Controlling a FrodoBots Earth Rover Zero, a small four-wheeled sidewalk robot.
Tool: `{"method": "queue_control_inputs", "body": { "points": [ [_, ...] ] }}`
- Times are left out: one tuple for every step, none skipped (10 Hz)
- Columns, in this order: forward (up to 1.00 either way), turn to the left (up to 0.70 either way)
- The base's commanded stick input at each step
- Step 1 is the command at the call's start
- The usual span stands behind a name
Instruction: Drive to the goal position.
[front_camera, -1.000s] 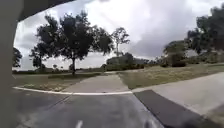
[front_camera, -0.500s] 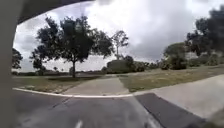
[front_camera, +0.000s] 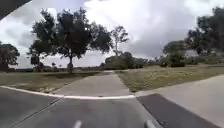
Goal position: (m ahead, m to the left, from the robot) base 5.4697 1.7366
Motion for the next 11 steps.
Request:
{"method": "queue_control_inputs", "body": {
  "points": [
    [0.85, 0.00],
    [0.85, 0.00],
    [0.85, 0.00],
    [0.85, 0.00],
    [0.85, 0.00],
    [0.85, 0.00],
    [0.85, 0.00],
    [0.85, 0.00],
    [0.85, 0.00],
    [0.85, 0.00],
    [0.85, 0.00]
  ]
}}
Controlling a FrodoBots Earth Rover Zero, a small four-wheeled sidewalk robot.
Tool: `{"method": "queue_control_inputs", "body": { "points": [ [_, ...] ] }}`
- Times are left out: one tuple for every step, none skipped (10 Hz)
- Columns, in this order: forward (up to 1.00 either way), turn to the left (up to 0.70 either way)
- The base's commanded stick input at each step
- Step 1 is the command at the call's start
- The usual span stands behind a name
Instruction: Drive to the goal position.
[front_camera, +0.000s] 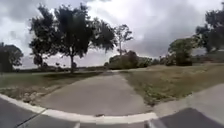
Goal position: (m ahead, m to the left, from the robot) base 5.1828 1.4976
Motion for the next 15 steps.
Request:
{"method": "queue_control_inputs", "body": {
  "points": [
    [0.85, 0.00],
    [0.85, 0.00],
    [0.85, 0.00],
    [0.85, 0.00],
    [0.85, 0.00],
    [0.85, 0.00],
    [0.85, 0.00],
    [0.85, 0.00],
    [0.85, 0.00],
    [0.85, 0.00],
    [0.85, 0.00],
    [0.85, 0.00],
    [0.85, 0.00],
    [0.85, 0.00],
    [0.85, 0.00]
  ]
}}
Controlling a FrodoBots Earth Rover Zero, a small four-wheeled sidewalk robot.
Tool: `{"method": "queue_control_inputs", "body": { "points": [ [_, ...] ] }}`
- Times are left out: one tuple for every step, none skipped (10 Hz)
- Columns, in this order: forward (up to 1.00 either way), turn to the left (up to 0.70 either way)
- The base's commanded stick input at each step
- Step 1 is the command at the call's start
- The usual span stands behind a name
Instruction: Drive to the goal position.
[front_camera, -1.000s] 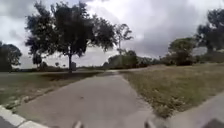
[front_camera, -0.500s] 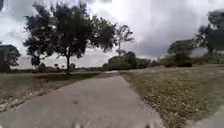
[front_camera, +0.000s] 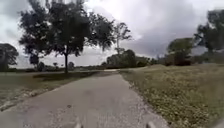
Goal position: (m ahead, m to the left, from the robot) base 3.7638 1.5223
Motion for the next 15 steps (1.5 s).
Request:
{"method": "queue_control_inputs", "body": {
  "points": [
    [0.85, 0.00],
    [0.85, 0.07],
    [0.85, 0.15],
    [0.85, 0.22],
    [0.85, 0.30],
    [0.85, 0.34],
    [0.85, 0.34],
    [0.85, 0.21],
    [0.85, 0.07],
    [0.85, 0.00],
    [0.85, 0.00],
    [0.85, 0.00],
    [0.85, 0.00],
    [0.85, 0.00],
    [0.85, 0.00]
  ]
}}
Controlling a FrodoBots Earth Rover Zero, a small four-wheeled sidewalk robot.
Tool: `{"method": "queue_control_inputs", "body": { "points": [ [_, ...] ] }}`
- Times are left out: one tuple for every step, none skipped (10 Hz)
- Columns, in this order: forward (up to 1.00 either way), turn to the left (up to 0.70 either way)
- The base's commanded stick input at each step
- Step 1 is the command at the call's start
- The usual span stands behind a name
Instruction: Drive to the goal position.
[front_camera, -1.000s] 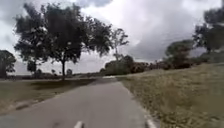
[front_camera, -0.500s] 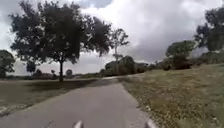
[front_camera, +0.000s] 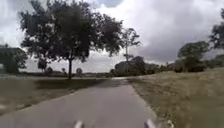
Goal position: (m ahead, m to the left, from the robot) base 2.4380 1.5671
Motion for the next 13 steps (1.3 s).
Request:
{"method": "queue_control_inputs", "body": {
  "points": [
    [0.85, 0.00],
    [0.85, 0.00],
    [0.85, 0.00],
    [0.85, 0.00],
    [0.85, 0.00],
    [0.85, 0.00],
    [0.85, 0.00],
    [0.85, 0.00],
    [0.85, 0.00],
    [0.85, 0.00],
    [0.85, 0.00],
    [0.85, 0.00],
    [0.85, 0.00]
  ]
}}
